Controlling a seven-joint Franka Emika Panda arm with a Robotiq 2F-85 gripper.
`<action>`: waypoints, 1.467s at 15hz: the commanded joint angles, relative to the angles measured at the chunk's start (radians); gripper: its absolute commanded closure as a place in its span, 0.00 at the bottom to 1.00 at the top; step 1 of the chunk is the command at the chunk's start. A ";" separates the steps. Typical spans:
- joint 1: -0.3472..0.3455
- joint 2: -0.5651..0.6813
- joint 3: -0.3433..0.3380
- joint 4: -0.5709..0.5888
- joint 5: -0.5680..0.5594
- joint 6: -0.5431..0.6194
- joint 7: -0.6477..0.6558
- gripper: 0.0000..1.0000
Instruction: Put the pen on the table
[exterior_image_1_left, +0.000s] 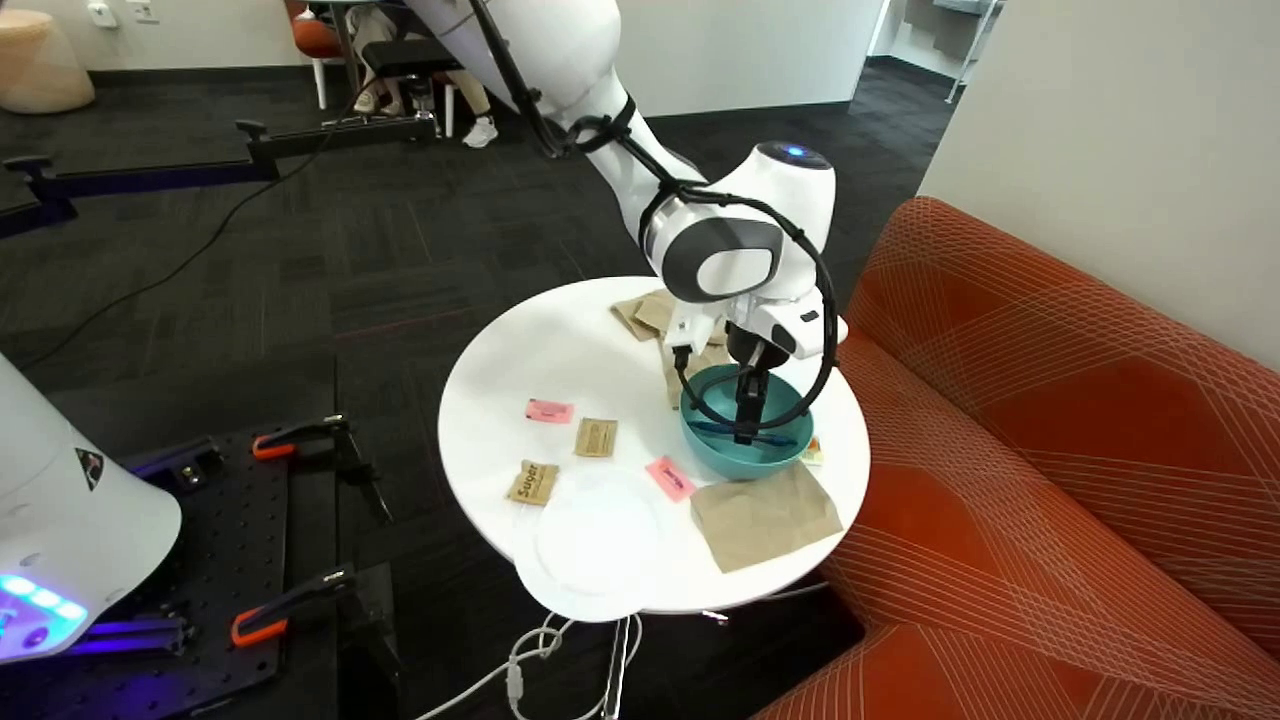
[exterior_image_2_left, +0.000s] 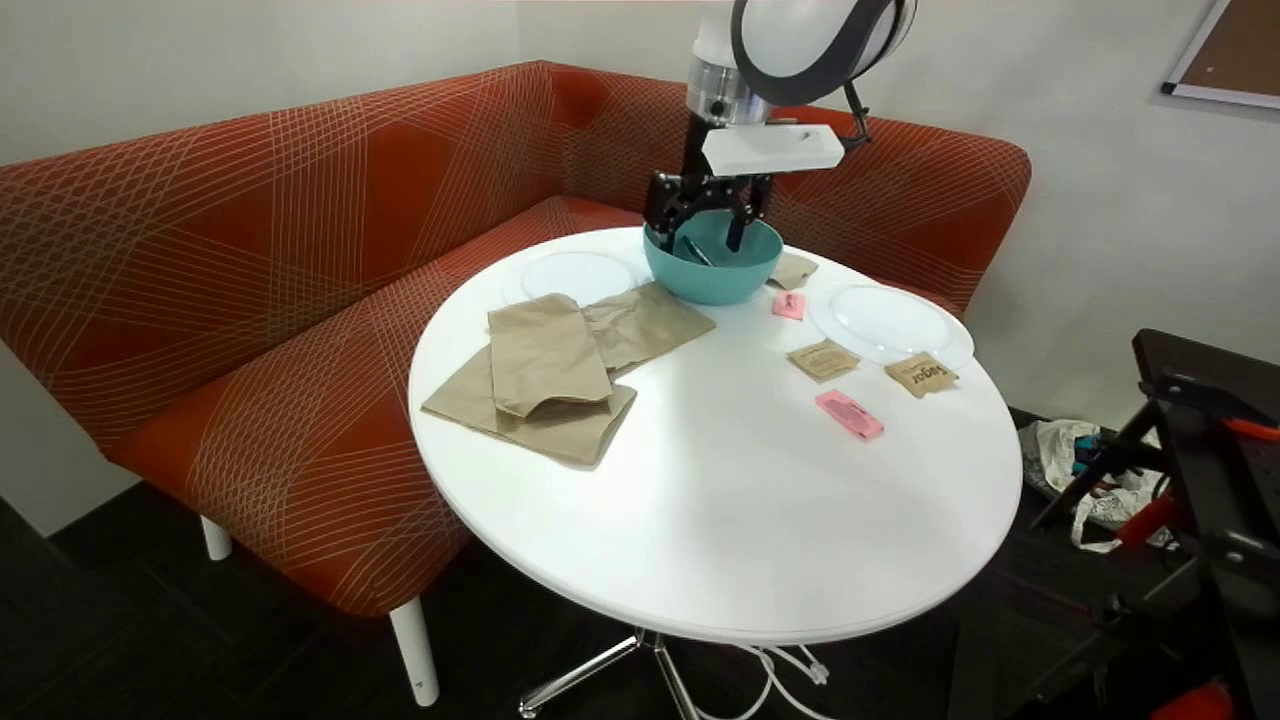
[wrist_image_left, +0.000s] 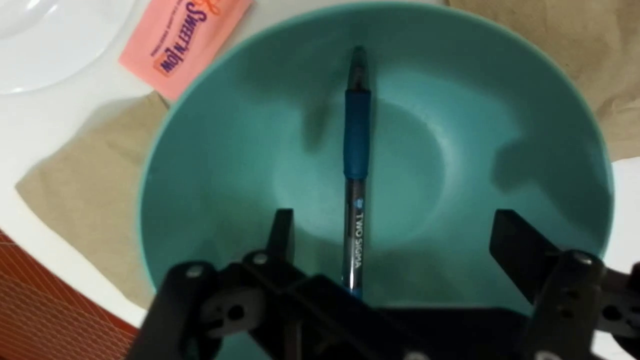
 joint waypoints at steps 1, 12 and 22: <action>0.002 0.041 -0.013 0.049 0.036 -0.003 -0.006 0.26; 0.008 0.029 -0.033 0.050 0.043 -0.009 0.003 1.00; 0.096 -0.276 -0.080 -0.122 -0.007 -0.033 0.049 0.97</action>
